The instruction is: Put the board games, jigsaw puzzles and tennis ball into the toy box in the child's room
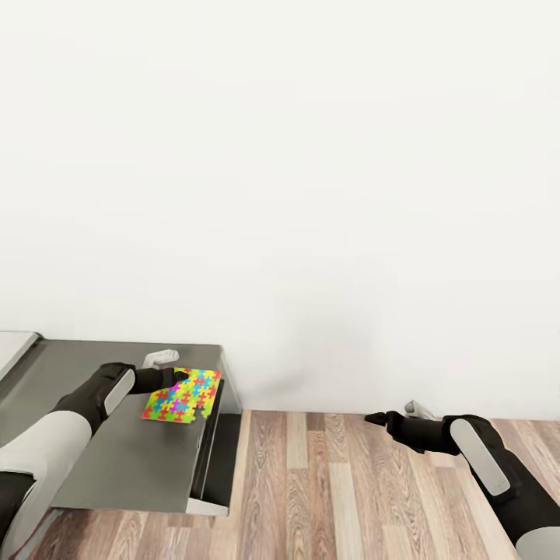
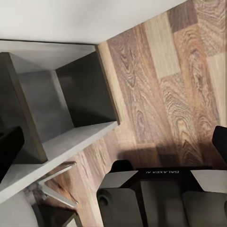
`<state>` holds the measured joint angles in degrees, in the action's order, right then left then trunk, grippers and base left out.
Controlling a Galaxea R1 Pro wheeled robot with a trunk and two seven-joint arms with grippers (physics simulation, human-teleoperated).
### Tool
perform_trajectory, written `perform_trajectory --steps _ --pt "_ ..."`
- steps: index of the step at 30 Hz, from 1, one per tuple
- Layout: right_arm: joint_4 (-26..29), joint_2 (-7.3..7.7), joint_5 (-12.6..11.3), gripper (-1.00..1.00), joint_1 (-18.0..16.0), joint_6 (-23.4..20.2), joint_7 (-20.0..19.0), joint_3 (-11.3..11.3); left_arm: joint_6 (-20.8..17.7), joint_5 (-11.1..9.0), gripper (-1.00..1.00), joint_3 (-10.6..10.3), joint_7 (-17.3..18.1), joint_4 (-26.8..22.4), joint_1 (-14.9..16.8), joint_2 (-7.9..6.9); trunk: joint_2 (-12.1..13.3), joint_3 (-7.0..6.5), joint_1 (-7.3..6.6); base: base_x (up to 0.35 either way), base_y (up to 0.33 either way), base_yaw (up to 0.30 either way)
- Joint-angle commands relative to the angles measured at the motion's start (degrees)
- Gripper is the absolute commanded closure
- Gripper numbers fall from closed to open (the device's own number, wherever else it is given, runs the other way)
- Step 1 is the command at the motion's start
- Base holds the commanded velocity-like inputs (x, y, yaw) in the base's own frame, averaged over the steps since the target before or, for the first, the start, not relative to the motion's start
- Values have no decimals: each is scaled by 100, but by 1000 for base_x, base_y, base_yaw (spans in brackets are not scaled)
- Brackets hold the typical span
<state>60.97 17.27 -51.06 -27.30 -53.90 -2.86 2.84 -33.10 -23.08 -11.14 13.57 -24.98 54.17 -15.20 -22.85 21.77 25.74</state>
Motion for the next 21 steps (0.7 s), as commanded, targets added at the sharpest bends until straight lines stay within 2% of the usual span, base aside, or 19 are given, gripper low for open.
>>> perform_trajectory --steps 1,7,21 --pt "3 5 32 -100 -4 -15 -30 9 -19 -3 -100 -47 23 64 -3 -1 -7 11 5 -22 -100 0" --pt "3 4 32 -100 -4 -15 -30 9 -21 -3 -100 -46 23 64 -3 0 -7 11 5 -47 -171 0" --pt "3 -5 34 -100 -4 -5 -30 11 -12 -3 -100 -46 33 64 -3 -1 -7 11 5 -3 -15 0"
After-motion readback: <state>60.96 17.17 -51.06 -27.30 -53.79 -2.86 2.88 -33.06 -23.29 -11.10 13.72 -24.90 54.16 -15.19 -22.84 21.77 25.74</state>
